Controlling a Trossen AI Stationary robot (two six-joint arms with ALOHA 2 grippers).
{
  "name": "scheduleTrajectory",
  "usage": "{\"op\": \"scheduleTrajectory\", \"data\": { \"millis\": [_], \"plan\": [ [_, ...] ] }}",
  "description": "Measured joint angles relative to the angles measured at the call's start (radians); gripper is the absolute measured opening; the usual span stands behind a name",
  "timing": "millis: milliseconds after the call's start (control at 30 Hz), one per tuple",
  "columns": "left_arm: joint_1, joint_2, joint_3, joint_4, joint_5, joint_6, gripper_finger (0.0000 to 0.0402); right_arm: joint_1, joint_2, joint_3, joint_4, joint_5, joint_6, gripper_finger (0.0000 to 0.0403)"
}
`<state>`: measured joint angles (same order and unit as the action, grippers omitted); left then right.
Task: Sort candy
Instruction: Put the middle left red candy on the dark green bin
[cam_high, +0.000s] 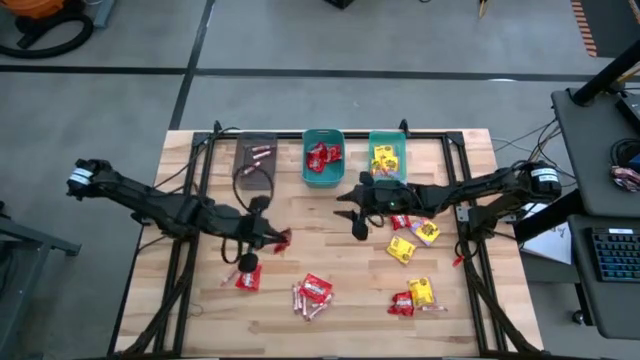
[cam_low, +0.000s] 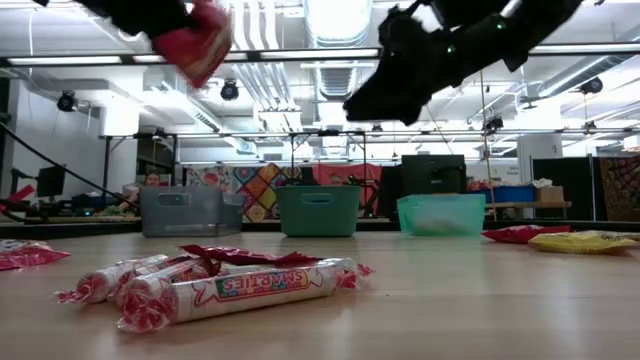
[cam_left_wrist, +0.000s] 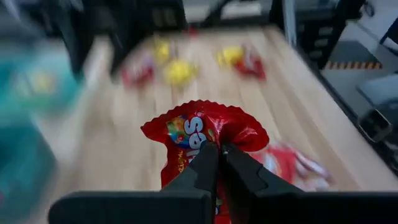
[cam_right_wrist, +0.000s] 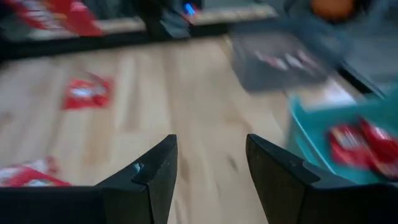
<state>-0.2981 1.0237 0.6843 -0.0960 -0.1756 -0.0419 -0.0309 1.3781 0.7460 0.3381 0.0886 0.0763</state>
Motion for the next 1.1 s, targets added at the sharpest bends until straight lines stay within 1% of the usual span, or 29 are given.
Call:
{"op": "scheduleTrajectory", "data": {
  "millis": [33, 100, 200, 300, 367, 400, 467, 533, 667, 733, 800, 967, 1033, 1100],
  "plan": [
    [0.009, 0.001, -0.006, 0.055, -0.003, 0.059, 0.0, 0.009, 0.0, -0.014, 0.055, -0.011, -0.019, 0.0183],
    [0.025, 0.018, -0.022, 0.194, -0.045, 0.152, 0.0, 0.029, 0.005, -0.039, 0.176, -0.014, -0.044, 0.0183],
    [0.05, 0.074, -0.058, 0.423, -0.107, 0.265, 0.0, 0.059, 0.033, -0.059, 0.342, -0.014, -0.074, 0.0183],
    [0.067, 0.152, -0.082, 0.569, -0.107, 0.341, 0.0, 0.085, 0.076, -0.055, 0.442, -0.01, -0.12, 0.0183],
    [0.073, 0.203, -0.083, 0.654, -0.122, 0.361, 0.0, 0.095, 0.104, -0.041, 0.487, -0.01, -0.143, 0.0183],
    [0.073, 0.228, -0.083, 0.701, -0.164, 0.357, 0.0, 0.099, 0.12, -0.034, 0.51, -0.01, -0.147, 0.0183],
    [0.076, 0.277, -0.082, 0.792, -0.287, 0.342, 0.0, 0.103, 0.147, -0.015, 0.539, -0.007, -0.149, 0.0183],
    [0.078, 0.317, -0.081, 0.857, -0.374, 0.329, 0.0, 0.108, 0.171, 0.01, 0.54, 0.035, -0.148, 0.0183],
    [0.077, 0.379, -0.061, 0.9, -0.508, 0.275, 0.0, 0.112, 0.214, 0.045, 0.537, 0.171, -0.125, 0.0183],
    [0.078, 0.4, -0.053, 0.9, -0.545, 0.27, 0.0, 0.112, 0.227, 0.059, 0.535, 0.203, -0.122, 0.0183],
    [0.079, 0.421, -0.044, 0.9, -0.553, 0.267, 0.0, 0.112, 0.243, 0.077, 0.534, 0.215, -0.122, 0.0183],
    [0.078, 0.456, -0.014, 0.903, -0.555, 0.265, 0.0, 0.112, 0.265, 0.11, 0.518, 0.291, -0.122, 0.0178],
    [0.079, 0.457, -0.011, 0.9, -0.561, 0.266, 0.0, 0.113, 0.266, 0.118, 0.503, 0.318, -0.121, 0.0166],
    [0.078, 0.455, -0.011, 0.902, -0.56, 0.268, 0.0, 0.113, 0.266, 0.118, 0.502, 0.348, -0.118, 0.0146]
  ]
}}
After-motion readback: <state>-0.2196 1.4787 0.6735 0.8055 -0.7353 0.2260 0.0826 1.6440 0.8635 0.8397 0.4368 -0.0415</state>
